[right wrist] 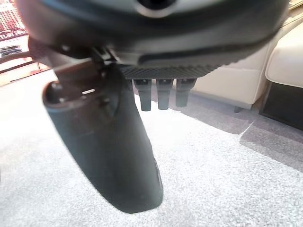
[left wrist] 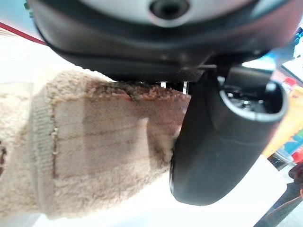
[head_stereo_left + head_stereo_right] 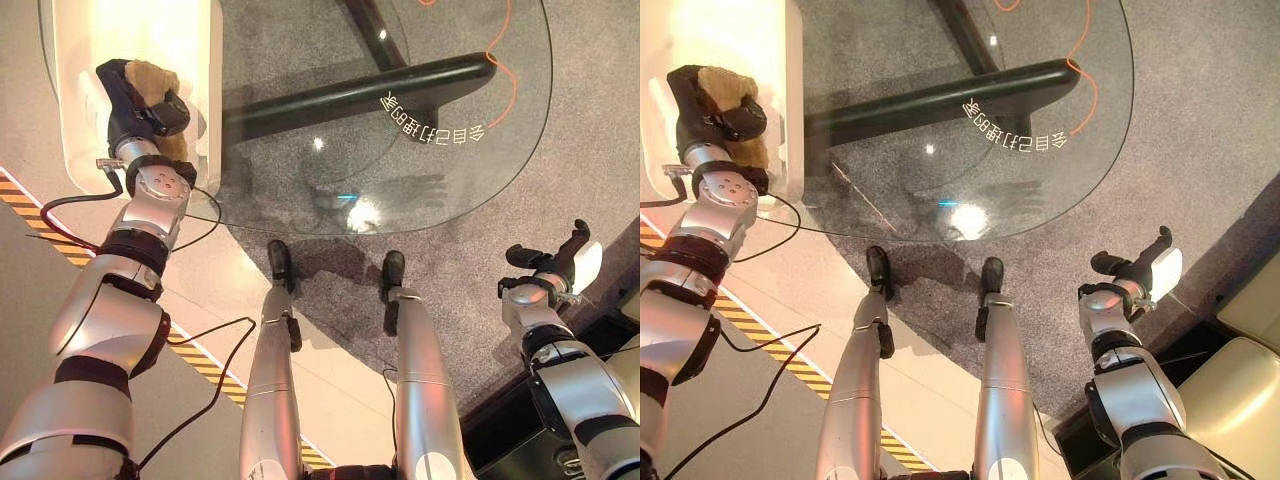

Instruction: Wipe the table with a cloth and put it in the basket.

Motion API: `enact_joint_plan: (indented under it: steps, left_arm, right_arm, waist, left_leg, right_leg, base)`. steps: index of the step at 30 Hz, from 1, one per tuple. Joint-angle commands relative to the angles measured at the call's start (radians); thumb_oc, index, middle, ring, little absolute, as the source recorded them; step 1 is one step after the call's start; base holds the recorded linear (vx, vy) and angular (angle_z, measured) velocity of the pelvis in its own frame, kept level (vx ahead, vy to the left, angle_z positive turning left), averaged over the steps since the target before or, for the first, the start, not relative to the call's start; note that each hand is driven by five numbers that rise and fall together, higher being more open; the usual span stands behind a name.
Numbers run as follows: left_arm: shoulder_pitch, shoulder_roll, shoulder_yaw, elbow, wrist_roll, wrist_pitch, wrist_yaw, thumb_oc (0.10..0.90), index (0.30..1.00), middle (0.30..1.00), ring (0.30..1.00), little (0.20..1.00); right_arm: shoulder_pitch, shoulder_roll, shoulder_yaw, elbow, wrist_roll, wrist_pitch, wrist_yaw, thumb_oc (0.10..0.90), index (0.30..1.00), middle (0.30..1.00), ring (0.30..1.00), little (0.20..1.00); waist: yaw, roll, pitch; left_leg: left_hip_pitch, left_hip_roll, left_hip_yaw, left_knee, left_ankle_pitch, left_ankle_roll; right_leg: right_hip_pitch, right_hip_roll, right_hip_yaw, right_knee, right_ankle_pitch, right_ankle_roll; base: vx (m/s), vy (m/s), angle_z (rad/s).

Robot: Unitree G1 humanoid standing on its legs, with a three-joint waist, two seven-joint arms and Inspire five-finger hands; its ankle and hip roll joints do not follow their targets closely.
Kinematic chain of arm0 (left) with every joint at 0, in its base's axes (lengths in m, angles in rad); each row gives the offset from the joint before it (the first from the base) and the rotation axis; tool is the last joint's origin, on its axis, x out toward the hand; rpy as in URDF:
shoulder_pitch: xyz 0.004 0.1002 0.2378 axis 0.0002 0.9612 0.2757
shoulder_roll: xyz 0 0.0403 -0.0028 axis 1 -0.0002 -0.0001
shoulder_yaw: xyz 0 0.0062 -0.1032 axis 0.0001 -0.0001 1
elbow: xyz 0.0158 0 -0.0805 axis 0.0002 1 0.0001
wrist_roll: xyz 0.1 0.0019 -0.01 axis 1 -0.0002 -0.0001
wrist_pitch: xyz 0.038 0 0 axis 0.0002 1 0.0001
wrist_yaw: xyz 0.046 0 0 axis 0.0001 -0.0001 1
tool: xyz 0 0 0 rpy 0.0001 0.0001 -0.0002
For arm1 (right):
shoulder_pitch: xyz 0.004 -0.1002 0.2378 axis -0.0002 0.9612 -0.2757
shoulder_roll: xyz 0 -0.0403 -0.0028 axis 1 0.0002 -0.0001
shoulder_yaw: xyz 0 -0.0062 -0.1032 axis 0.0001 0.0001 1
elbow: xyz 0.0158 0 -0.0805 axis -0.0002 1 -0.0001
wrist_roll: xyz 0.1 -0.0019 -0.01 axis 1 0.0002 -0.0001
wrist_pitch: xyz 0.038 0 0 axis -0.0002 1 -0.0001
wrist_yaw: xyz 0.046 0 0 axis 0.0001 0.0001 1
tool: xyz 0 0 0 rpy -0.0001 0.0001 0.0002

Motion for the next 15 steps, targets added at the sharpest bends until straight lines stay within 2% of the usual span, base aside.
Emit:
enact_joint_plan:
  steps: [1,15]
  left_arm:
    - [-0.151,0.07,0.015,0.034,0.014,-0.025,0.011,0.8,0.9,0.9,0.9,0.9]
    - [-0.167,0.074,0.0,0.059,-0.004,-0.033,-0.026,0.8,0.9,0.9,0.9,0.9]
  right_arm:
    - [-0.005,-0.111,0.013,0.036,0.0,0.004,-0.032,0.8,0.9,0.9,0.9,0.9]
    - [-0.01,-0.114,0.018,0.037,-0.002,-0.012,-0.026,0.8,0.9,0.9,0.9,0.9]
  waist:
    - [-0.007,0.032,-0.027]
    - [-0.011,0.031,-0.027]
  left_leg:
    - [0.029,0.006,0.017,0.141,-0.176,0.033]
    - [0.02,0.01,0.019,0.142,-0.175,0.033]
  right_leg:
    - [0.065,0.012,0.009,-0.222,0.148,0.021]
    - [0.057,0.013,0.011,-0.225,0.151,0.022]
  base:
    - [0.0,0.0,0.0]
    - [0.0,0.0,0.0]
